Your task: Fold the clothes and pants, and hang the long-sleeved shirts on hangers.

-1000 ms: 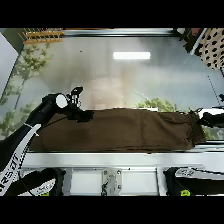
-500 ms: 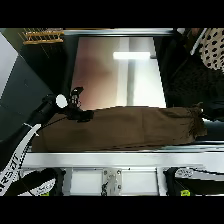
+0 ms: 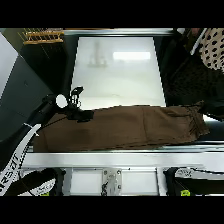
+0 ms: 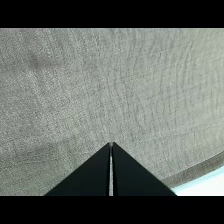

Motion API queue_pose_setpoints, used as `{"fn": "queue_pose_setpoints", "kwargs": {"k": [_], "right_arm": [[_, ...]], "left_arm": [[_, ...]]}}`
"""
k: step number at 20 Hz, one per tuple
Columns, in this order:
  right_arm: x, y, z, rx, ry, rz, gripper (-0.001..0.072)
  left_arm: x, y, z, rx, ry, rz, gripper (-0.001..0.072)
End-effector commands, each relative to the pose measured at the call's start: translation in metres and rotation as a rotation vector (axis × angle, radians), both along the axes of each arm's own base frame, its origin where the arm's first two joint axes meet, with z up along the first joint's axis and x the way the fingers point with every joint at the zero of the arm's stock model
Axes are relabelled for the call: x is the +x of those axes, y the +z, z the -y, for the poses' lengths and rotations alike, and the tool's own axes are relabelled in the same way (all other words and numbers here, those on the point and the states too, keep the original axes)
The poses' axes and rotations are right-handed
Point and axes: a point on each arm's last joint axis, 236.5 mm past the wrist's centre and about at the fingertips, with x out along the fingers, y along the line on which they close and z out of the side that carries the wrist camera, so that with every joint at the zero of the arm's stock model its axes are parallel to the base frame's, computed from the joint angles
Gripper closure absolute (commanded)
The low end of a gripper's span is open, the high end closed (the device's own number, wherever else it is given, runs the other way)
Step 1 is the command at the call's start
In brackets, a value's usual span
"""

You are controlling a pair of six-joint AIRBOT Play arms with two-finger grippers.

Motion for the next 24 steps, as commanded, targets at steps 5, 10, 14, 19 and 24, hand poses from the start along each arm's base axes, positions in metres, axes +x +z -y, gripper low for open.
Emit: {"fn": "queue_pose_setpoints", "kwargs": {"k": [5,10,14,19,24], "right_arm": [[-0.032,-0.022,0.012,0.255,0.074,-0.166,0.0055],[-0.034,-0.056,-0.002,0.412,0.142,-0.201,0.0055],[-0.030,-0.061,0.004,0.412,0.153,-0.197,0.0055],[-0.030,-0.056,0.002,0.431,0.162,-0.200,0.0056],[-0.024,-0.054,-0.015,0.510,0.170,-0.188,0.0057]], "left_arm": [[0.000,0.000,0.001,-0.002,0.000,-0.001,0.0702],[0.000,0.000,0.001,-0.001,0.000,0.000,0.0702],[0.000,0.000,0.000,-0.001,0.000,0.000,0.0702],[0.001,0.000,0.001,-0.001,0.001,0.002,0.0702],[0.001,0.000,0.001,-0.002,0.001,0.002,0.0702]]}}
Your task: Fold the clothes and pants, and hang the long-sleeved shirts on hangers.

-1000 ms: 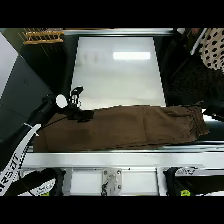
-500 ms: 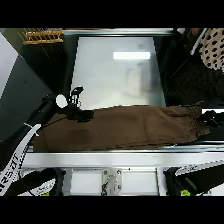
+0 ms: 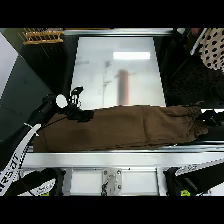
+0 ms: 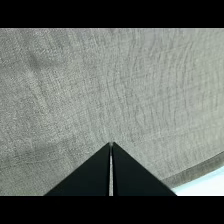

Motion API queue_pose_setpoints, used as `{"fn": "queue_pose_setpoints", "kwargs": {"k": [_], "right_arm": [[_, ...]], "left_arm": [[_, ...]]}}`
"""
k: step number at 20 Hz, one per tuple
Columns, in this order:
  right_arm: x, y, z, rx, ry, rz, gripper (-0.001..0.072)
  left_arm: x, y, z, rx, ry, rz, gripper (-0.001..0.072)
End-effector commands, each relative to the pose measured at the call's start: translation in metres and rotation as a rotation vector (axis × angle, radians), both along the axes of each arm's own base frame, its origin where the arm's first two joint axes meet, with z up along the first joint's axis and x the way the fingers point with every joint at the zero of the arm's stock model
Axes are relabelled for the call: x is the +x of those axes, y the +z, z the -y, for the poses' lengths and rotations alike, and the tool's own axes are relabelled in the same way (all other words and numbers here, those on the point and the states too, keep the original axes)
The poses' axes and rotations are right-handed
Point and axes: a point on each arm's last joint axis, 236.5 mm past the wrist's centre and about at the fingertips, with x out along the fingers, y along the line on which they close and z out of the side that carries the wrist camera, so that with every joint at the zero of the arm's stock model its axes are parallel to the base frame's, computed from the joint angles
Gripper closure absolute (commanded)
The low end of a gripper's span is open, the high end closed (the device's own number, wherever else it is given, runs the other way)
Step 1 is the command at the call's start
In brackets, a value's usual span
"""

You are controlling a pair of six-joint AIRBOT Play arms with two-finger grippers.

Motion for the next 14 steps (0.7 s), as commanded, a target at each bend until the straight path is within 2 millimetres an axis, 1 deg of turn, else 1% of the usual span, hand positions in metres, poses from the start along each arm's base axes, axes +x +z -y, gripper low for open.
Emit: {"fn": "queue_pose_setpoints", "kwargs": {"k": [1,5,6,7,8,9,10,12,14], "right_arm": [[0.0034,0.0018,-0.0102,0.038,0.006,-0.002,0.0058],[0.0068,-0.0001,-0.0159,0.041,0.020,-0.007,0.0063],[0.0073,-0.0015,-0.0153,0.034,0.023,-0.007,0.0190],[0.0084,-0.0028,-0.0133,0.023,0.023,-0.002,0.0403],[0.0083,-0.0031,-0.0129,0.020,0.030,0.003,0.0493],[0.0081,-0.0028,-0.0130,0.020,0.032,0.004,0.0526],[0.0080,-0.0025,-0.0132,0.020,0.048,0.016,0.0697],[0.0052,-0.0028,-0.0118,0.010,0.061,0.012,0.0693],[0.0047,0.0045,-0.0088,-0.014,0.061,0.014,0.0694]], "left_arm": [[0.0003,0.0001,0.0003,0.000,-0.001,0.001,0.0702],[0.0003,0.0001,0.0002,0.000,-0.001,0.001,0.0702],[0.0002,0.0001,0.0002,0.000,-0.001,0.001,0.0702],[0.0001,0.0001,0.0003,0.000,-0.001,0.000,0.0702],[0.0001,0.0001,0.0003,0.000,-0.001,0.000,0.0702],[0.0002,0.0001,0.0003,0.000,-0.001,0.001,0.0702],[0.0003,0.0001,0.0003,0.000,-0.001,0.001,0.0702],[0.0003,0.0001,0.0002,0.000,-0.001,0.001,0.0702],[0.0003,0.0001,0.0002,0.000,-0.001,0.001,0.0702]]}}
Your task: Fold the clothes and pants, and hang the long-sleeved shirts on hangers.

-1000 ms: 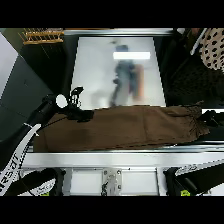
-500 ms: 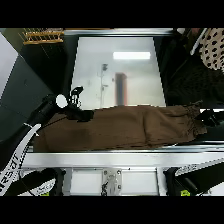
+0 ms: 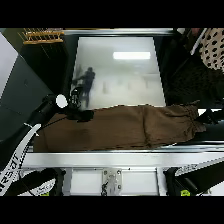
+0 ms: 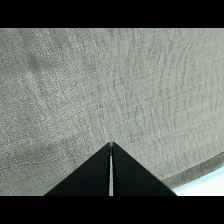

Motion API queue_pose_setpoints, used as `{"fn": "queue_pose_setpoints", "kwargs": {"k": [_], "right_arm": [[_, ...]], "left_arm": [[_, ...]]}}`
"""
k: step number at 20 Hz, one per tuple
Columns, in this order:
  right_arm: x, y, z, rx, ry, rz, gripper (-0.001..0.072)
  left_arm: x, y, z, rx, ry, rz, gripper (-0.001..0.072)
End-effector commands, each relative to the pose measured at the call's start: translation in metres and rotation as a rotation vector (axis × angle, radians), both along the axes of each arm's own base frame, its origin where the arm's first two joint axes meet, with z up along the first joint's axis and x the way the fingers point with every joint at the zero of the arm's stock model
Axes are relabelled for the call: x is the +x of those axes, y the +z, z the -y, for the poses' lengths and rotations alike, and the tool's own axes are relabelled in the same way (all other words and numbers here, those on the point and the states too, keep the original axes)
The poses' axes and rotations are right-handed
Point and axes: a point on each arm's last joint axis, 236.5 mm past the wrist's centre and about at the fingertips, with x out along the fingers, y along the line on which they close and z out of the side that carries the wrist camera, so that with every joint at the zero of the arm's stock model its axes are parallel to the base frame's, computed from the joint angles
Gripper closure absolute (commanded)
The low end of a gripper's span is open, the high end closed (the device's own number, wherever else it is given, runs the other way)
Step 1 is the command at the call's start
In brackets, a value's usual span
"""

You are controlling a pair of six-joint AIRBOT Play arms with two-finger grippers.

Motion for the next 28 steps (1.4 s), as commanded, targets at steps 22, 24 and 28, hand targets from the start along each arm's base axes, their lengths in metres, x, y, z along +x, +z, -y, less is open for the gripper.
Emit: {"fn": "queue_pose_setpoints", "kwargs": {"k": [22,24,28], "right_arm": [[0.013,0.332,-0.135,-0.037,0.147,0.784,0.0696],[0.012,0.338,-0.156,-0.031,0.203,0.799,0.0696],[0.015,0.340,-0.206,0.040,0.299,0.765,0.0696]], "left_arm": [[-0.023,-0.046,0.128,-0.132,-0.154,0.055,0.0702],[-0.023,-0.044,0.128,-0.133,-0.158,0.055,0.0702],[-0.006,-0.026,0.138,-0.154,-0.173,0.110,0.0702]]}}
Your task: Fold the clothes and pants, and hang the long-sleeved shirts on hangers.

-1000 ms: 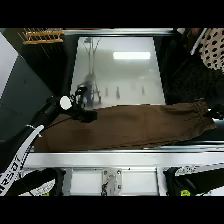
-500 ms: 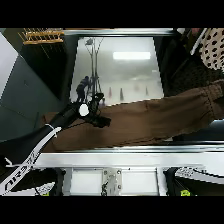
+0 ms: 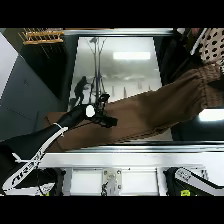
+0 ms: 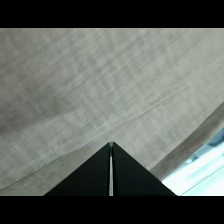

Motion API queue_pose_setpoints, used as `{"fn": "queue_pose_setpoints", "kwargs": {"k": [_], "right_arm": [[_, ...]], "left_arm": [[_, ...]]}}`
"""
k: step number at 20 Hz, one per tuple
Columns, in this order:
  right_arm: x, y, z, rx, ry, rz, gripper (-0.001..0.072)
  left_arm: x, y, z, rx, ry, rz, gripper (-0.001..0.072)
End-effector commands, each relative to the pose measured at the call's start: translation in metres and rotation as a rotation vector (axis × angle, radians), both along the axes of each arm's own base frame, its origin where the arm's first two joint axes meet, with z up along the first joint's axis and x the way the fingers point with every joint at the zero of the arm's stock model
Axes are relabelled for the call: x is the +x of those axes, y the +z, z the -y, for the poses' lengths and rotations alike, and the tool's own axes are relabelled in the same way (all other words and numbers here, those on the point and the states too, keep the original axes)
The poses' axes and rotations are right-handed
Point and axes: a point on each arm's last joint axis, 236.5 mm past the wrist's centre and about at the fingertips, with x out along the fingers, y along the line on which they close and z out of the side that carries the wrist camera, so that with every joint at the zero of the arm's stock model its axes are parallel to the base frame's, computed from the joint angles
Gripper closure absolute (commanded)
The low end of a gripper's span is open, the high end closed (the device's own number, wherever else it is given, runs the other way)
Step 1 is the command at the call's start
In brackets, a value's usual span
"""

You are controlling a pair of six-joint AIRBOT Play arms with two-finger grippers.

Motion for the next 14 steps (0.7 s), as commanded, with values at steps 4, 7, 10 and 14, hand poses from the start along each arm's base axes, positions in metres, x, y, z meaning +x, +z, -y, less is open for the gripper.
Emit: {"fn": "queue_pose_setpoints", "kwargs": {"k": [4,7,10,14], "right_arm": [[-0.007,0.009,-0.093,0.043,0.227,-0.040,0.0696],[-0.015,0.011,-0.142,0.053,0.353,-0.047,0.0696],[-0.020,0.021,-0.190,0.098,0.435,-0.028,0.0696],[-0.022,0.037,-0.256,0.159,0.492,0.028,0.0696]], "left_arm": [[0.043,0.043,0.000,-0.048,0.000,0.078,0.0702],[0.085,0.075,-0.045,0.029,0.020,0.185,0.0703],[0.125,0.124,-0.101,0.090,0.093,0.306,0.0702],[0.157,0.192,-0.179,0.097,0.263,0.421,0.0702]]}}
